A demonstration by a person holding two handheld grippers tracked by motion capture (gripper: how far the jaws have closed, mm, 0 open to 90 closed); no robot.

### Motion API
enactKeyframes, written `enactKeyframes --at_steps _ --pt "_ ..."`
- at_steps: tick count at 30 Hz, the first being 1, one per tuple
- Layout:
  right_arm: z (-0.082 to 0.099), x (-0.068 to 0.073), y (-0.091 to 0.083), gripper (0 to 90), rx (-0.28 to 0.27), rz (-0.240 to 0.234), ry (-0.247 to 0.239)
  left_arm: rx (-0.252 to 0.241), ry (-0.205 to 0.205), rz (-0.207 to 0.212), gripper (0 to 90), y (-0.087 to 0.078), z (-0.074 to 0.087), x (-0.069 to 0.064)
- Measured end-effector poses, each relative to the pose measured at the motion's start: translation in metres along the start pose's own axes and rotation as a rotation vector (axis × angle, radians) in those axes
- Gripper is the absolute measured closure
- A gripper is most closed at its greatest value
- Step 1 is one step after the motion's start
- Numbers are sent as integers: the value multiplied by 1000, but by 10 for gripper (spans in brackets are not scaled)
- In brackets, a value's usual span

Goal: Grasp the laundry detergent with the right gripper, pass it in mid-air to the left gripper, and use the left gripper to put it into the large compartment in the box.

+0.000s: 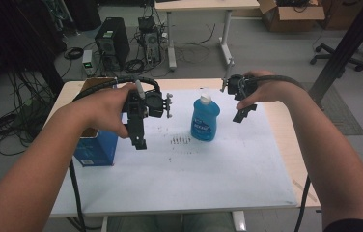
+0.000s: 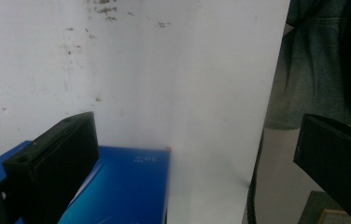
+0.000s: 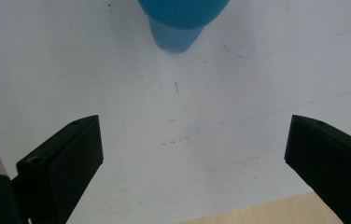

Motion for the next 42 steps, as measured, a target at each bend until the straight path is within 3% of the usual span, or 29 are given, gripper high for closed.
enactKeyframes --at_steps 28,42 --pt "-1 15 32 49 -154 -21 48 -7 16 -7 4 3 1 -6" --pt "-11 17 65 50 -290 -27 88 -10 19 -5 4 7 3 -8"
Point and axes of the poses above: each handheld gripper's, and its own axes: y roughly forward along the jaws, z roughly out of its underside, x roughly to its left, the point moved 6 cm from there along y, roughly forward along the jaws, and after that the axes turned 8 degrees about x, right-handed, at the moved point
